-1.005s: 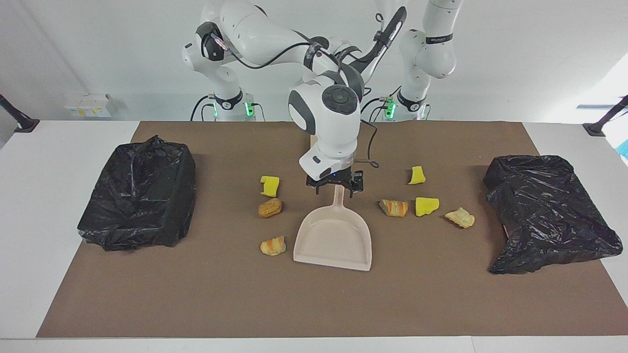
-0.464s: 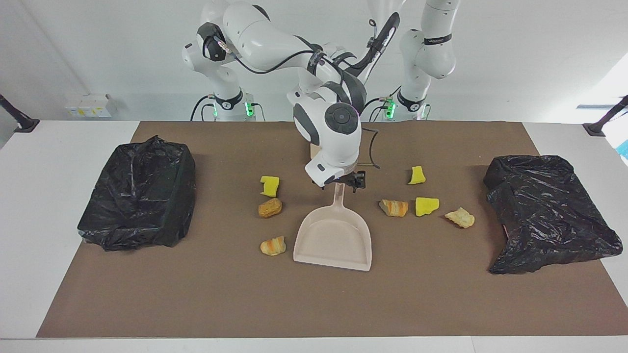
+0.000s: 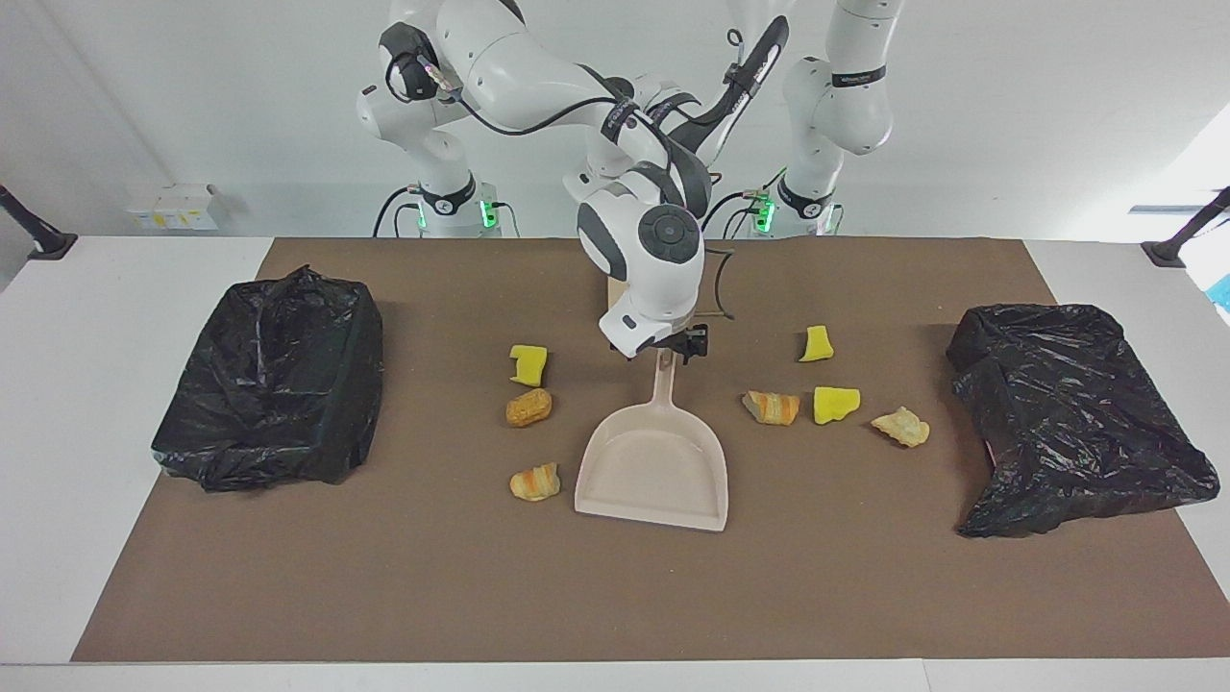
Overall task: Sweep and dump trash in bin
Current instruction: 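Grasp the beige dustpan handle with the right gripper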
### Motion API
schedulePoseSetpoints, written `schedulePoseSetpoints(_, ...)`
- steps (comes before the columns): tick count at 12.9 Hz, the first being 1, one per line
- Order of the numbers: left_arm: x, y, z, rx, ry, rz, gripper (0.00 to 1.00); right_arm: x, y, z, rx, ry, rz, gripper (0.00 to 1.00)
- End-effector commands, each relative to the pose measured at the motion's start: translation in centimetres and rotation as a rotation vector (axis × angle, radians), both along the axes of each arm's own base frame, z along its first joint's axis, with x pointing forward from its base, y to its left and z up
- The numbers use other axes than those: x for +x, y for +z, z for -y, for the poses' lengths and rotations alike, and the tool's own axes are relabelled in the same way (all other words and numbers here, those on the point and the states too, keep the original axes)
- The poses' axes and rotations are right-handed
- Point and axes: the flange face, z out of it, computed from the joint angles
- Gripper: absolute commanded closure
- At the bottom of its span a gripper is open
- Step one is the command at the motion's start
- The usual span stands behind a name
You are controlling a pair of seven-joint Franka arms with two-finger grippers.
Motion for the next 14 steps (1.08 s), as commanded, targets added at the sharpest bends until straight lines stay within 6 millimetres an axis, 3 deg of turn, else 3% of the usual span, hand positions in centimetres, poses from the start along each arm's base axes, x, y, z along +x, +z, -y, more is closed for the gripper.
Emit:
schedulePoseSetpoints(1, 0.7, 0.2, -1.1, 0.030, 0.035, -0.031, 1.00, -1.9, -0.7, 0.9, 0.063, -0.002, 0.007, 0.07)
schedulePoseSetpoints(4, 2.4, 1.7, -2.8, 0.042, 0.071, -0.045, 1.00, -2.3, -1.3, 0.3, 0.068, -0.007, 0.008, 0.13)
schedulePoseSetpoints(5, 3.1, 2.4, -3.7, 0.054, 0.083, -0.057, 1.00, -2.2, -1.2, 0.2, 0.072, -0.011, 0.014, 0.24)
schedulePoseSetpoints(6, 3.2, 2.7, -4.3, 0.079, 0.081, -0.067, 1.00, -2.2, -1.2, 0.1, 0.072, -0.014, 0.015, 0.39)
schedulePoseSetpoints(8, 2.6, 2.6, -5.4, 0.126, 0.053, -0.059, 1.00, -2.1, -1.1, 0.1, 0.073, -0.036, 0.018, 0.85)
schedulePoseSetpoints(9, 2.4, 2.6, -6.0, 0.151, 0.037, -0.051, 1.00, -2.0, -1.2, 0.0, 0.072, -0.040, 0.019, 1.00)
schedulePoseSetpoints(14, 1.3, 2.5, -8.8, 0.227, -0.020, -0.003, 1.00, -1.7, 0.4, 0.5, 0.065, 0.048, 0.041, 1.00)
